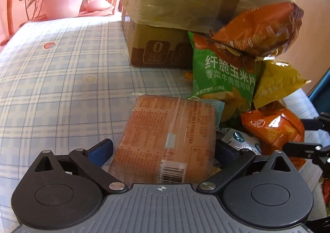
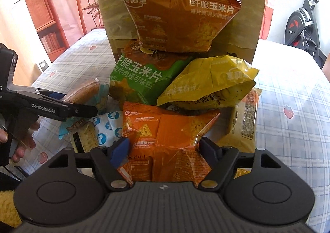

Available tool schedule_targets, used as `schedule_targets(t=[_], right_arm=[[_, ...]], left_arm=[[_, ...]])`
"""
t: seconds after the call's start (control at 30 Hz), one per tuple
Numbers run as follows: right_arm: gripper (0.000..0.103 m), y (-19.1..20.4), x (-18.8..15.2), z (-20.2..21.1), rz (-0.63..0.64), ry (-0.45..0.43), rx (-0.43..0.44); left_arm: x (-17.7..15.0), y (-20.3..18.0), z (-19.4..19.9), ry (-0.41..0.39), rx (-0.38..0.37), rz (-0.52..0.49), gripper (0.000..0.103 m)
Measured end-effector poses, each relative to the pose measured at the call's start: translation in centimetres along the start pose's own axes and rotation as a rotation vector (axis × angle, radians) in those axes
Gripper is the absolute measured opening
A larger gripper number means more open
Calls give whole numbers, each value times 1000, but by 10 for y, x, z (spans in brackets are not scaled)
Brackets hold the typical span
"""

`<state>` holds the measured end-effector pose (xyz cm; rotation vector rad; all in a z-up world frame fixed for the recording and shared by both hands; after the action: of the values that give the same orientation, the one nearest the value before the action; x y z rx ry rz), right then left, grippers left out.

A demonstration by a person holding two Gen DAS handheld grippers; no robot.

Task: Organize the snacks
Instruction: 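Grasp the brown wafer pack with the left gripper while the right grasps an orange chip bag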

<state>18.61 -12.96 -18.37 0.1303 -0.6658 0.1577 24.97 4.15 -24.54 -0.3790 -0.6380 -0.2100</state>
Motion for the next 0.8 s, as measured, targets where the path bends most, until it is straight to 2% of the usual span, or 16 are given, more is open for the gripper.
schedule_targets(t=[0.3,0.33,0.4,0.53,0.8], right_arm=[[76,-1,-1,0,-4,-2,2],[76,-1,-1,0,-4,-2,3],[76,-1,-1,1,-5,-3,3],[74,-1,-1,1,-3,-1,6],[74,-1,0,0,-5,-1,12]], left_arm=[[2,1,2,14,1,6,103],[3,1,3,16,3,15,99],[6,6,5,4,-24,37,85],[8,9,9,11,-29,42,85],[4,7,20,-58,-33,40,82]])
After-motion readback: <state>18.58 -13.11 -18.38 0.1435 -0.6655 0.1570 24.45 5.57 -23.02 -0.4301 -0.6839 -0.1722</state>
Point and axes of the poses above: each gripper's, at about its wrist camera, not at the fingertips, and z roughly against the way its jaws point, y to its left, x to its top, the point moved 1 cm from there along -z, roughly the way its jaws point, and after that the axes turned 7 degrees about -x, right-handed, at the moved point
